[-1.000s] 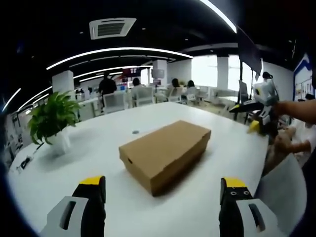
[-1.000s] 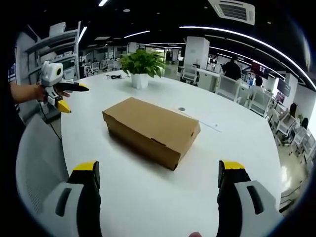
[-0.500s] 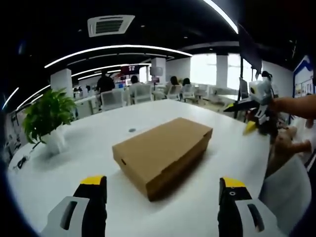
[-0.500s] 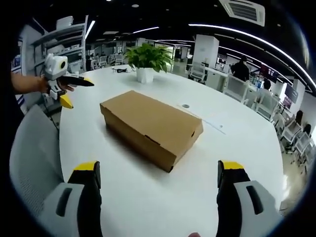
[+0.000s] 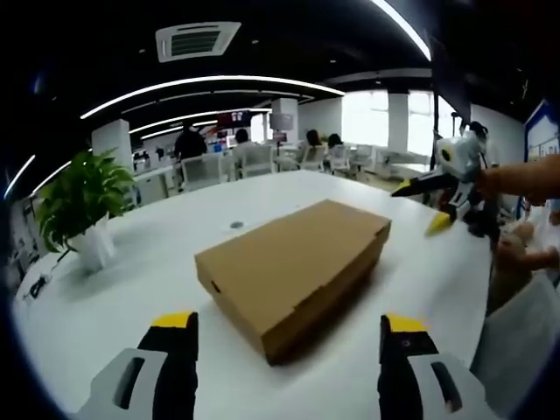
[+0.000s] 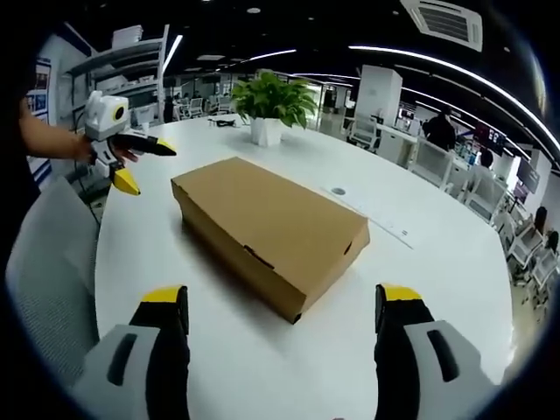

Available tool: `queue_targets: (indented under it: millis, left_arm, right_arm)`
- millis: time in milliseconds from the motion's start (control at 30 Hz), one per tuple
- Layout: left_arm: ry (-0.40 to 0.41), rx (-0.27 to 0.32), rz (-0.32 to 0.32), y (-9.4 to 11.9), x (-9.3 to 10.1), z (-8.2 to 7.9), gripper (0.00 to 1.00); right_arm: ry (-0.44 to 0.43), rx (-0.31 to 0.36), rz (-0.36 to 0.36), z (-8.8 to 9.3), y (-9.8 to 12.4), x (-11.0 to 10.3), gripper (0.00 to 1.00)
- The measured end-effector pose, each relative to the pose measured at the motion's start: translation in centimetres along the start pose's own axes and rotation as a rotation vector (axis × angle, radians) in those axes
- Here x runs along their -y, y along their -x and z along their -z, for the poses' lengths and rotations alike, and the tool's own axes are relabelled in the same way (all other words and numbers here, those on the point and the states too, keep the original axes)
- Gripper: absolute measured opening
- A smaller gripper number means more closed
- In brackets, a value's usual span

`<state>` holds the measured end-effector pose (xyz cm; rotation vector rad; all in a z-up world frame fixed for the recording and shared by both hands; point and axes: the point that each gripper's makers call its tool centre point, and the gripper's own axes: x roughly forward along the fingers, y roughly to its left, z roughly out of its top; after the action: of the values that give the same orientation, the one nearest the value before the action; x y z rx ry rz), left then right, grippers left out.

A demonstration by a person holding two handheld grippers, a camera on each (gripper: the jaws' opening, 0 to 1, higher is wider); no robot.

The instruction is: Operate the shoe box by opening the lid, removing the specified soft item, and placing it in the target area until the item is outside and the box remains undamaged.

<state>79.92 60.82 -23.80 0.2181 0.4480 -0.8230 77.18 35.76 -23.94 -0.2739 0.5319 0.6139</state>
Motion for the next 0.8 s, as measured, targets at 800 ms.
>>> queue_targets:
  millis: [800]
  left_arm:
    - [0.041,-0.048,-0.053,-3.9,-1.2,1.7,0.65]
  right_arm:
    - [-0.014,-0.011,-0.055,1.4,-4.8,1.8,0.57]
